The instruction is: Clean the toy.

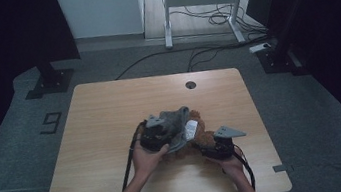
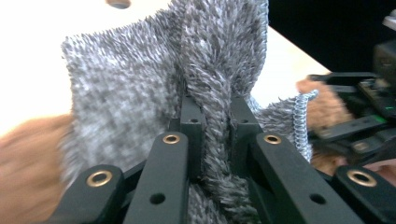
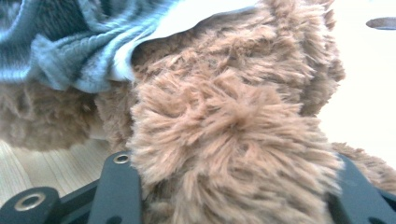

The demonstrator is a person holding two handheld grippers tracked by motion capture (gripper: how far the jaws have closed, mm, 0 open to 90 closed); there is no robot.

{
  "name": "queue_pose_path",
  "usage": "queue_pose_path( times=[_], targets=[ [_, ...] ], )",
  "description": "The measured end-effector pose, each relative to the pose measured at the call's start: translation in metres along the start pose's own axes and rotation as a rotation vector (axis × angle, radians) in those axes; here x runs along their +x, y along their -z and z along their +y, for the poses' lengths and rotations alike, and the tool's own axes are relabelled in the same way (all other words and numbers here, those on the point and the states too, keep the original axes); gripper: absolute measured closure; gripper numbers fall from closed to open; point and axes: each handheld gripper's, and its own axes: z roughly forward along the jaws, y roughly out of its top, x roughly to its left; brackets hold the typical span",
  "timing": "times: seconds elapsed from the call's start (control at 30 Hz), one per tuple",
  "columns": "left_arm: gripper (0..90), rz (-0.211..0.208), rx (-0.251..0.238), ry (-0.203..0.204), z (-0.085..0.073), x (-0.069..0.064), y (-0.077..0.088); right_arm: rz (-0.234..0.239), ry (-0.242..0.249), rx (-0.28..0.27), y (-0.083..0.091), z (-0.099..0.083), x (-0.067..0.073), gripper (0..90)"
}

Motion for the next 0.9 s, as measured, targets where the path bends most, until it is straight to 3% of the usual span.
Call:
queue_pose_path(
  times=[0.07, 0.1, 0.33, 0.6, 0.73, 0.83, 0.9],
  targets=[
    [79.7, 0.006, -0.011, 0.023, -0.006, 0.014, 0.011, 0.002, -0.002, 0.000, 0.001, 0.000, -0.001, 49.4],
    [79.7, -0.006, -0.026, 0.056, -0.012, 0.025, 0.019, 0.006, -0.005, 0.000, 0.001, 0.000, -0.001, 49.4],
    [79.4, 0.039, -0.074, 0.123, -0.035, 0.054, 0.048, 0.004, -0.005, -0.002, 0.001, -0.001, 0.000, 49.4],
    [79.3, 0.094, -0.022, 0.193, -0.068, 0.082, 0.052, 0.003, -0.014, -0.005, 0.001, -0.002, -0.001, 49.5],
    [79.6, 0.096, -0.032, 0.181, -0.061, 0.084, 0.056, 0.003, -0.020, -0.007, 0.001, -0.002, -0.002, 49.6],
    [79.7, 0.088, -0.065, 0.146, -0.045, 0.074, 0.063, 0.000, -0.024, -0.010, 0.001, -0.002, -0.003, 49.6],
    [79.7, 0.066, -0.086, 0.112, -0.029, 0.060, 0.064, -0.003, -0.022, -0.009, 0.001, -0.002, -0.003, 49.6]
  ],
)
